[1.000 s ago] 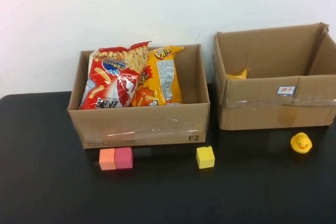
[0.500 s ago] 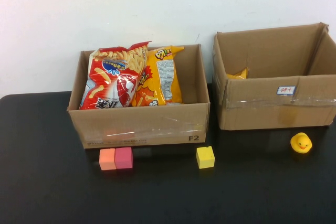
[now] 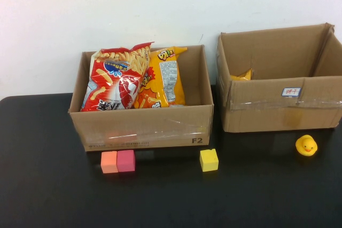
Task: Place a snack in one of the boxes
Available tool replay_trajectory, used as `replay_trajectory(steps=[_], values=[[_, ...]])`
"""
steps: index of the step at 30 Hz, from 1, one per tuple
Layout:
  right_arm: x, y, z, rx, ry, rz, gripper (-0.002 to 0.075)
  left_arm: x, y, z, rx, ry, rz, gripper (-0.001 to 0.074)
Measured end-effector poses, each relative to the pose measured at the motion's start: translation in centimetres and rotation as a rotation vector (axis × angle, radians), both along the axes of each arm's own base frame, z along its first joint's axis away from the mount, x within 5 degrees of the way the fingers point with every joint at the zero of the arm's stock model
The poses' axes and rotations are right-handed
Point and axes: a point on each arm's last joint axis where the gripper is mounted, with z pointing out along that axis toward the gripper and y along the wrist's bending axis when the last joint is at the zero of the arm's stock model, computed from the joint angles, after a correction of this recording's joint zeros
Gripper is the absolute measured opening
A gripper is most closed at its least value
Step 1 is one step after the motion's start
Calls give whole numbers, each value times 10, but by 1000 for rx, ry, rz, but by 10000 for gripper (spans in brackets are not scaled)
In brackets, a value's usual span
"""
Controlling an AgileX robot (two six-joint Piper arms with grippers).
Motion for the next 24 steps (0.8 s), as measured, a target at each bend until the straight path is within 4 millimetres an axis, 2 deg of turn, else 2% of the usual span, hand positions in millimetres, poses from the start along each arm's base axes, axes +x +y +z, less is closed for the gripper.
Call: replay_trajectory(steps=[24], values=[[-1, -1, 1, 7, -8, -1, -1, 0, 0, 0, 15, -2, -9, 0]])
